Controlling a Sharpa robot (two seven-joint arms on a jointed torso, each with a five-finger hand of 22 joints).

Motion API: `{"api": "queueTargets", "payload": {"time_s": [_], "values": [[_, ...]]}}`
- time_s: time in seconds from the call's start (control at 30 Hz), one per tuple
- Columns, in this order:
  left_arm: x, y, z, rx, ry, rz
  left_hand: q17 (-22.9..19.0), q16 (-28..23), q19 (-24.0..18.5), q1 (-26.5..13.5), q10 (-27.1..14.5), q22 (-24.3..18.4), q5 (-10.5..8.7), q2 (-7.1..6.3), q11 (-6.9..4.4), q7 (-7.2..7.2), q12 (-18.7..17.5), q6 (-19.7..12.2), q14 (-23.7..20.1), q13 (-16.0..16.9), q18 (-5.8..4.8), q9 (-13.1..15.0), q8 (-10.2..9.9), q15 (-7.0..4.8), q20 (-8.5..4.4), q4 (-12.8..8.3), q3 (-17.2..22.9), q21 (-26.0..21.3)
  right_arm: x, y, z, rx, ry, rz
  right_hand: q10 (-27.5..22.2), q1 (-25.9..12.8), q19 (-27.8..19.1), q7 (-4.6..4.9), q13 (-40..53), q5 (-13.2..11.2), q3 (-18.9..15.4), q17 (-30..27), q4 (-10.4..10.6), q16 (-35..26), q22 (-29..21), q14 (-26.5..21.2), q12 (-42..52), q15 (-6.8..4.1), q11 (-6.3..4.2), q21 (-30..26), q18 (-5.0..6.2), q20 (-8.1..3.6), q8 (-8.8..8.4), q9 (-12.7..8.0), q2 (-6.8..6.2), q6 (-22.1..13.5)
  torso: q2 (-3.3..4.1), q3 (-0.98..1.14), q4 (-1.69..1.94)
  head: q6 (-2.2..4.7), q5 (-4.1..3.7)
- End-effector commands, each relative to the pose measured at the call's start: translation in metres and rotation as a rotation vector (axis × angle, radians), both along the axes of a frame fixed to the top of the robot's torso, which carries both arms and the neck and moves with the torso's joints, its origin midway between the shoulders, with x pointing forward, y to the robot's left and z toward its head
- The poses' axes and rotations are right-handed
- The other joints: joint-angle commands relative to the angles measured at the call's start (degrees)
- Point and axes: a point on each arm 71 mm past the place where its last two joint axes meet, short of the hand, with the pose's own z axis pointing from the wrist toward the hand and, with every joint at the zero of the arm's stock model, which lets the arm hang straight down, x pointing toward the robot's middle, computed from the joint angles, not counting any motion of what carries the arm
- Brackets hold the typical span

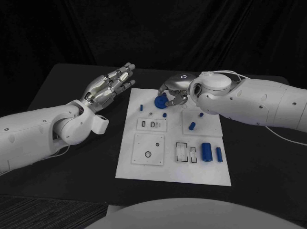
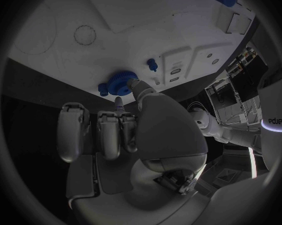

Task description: Assemble the parts on the task board

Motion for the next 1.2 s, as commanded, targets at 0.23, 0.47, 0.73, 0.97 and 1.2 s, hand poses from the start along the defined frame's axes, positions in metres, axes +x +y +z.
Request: {"api": "queueTargets", "payload": {"time_s": [0.23,0.47,0.73,0.97,1.2], "values": [[-0.001,-0.002,0.007,-0.065,-0.068,-0.013,-0.05,-0.21,-0.11,0.58,0.1,-0.07,0.23,0.06,0.31,0.21,-0.38,0.07,-0.03,-0.06,0.47,0.08,0.32,0.33,0.43,0.0,0.24,-0.3,-0.001,-0.003,-0.004,-0.03,0.026,-0.003,5.99,-0.25,-0.24,-0.03,15.09,0.4,0.56,15.06,-0.14,0.15,9.54,6.01,0.14,-0.64,-0.59,-0.49,0.12,-0.17,-0.43,-0.71,0.11,0.21,-0.01,0.0,-0.01,-0.01,-0.04],[-0.001,-0.002,0.007,-0.064,-0.066,-0.014,-0.05,-0.21,-0.11,0.6,0.1,-0.07,0.23,0.07,0.4,0.3,-0.38,0.25,-0.03,-0.06,0.47,0.1,0.38,0.35,0.46,0.01,0.27,-0.3,0.0,-0.007,-0.006,-0.042,0.037,-0.016,5.99,-2.02,0.04,1.15,15.09,0.96,0.92,15.06,0.32,0.15,9.83,6.01,0.14,-0.04,0.21,-0.36,0.0,0.15,0.65,-2.14,0.34,6.03,-0.02,0.03,-0.03,-0.01,0.09],[-0.001,0.0,0.007,-0.062,-0.064,-0.012,-0.05,-0.21,-0.1,0.61,0.1,-0.06,0.23,0.07,0.43,0.34,-0.38,0.3,-0.03,-0.06,0.47,0.11,0.4,0.35,0.48,0.01,0.29,-0.29,0.0,-0.016,-0.006,-0.031,0.023,-0.034,5.99,-3.11,0.48,1.22,15.09,0.16,1.38,15.06,-0.05,0.15,10.29,6.01,0.14,0.38,0.41,-0.1,-0.08,0.69,3.69,-1.79,0.26,15.26,0.0,-0.03,-0.09,-0.01,0.22],[0.0,0.0,0.007,-0.061,-0.063,-0.012,-0.05,-0.21,-0.1,0.61,0.1,-0.06,0.23,0.07,0.43,0.34,-0.38,0.3,-0.03,-0.06,0.47,0.11,0.4,0.35,0.48,0.01,0.29,-0.29,-0.001,-0.025,-0.004,-0.006,-0.005,-0.047,5.99,-3.57,0.77,-0.02,15.09,-4.96,-2.45,15.06,-2.02,0.15,10.75,6.01,0.14,-0.4,-1.68,-0.2,-0.09,-0.46,16.94,12.72,1.77,11.05,0.0,-0.02,-0.07,-0.01,0.08],[0.0,0.002,0.006,-0.058,-0.061,-0.01,-0.05,-0.21,-0.1,0.62,0.1,-0.06,0.23,0.08,0.47,0.38,-0.38,0.3,-0.03,-0.06,0.48,0.1,0.42,0.36,0.51,0.02,0.31,-0.29,-0.005,-0.042,0.002,0.034,-0.049,-0.067,5.99,-4.48,0.93,-0.63,15.09,-9.66,-4.35,15.06,-0.52,0.15,11.07,6.01,0.14,-0.9,-1.18,-0.62,-0.13,-0.42,31.53,28.99,2.05,2.71,-0.17,0.0,-0.15,-0.01,0.01]]}}
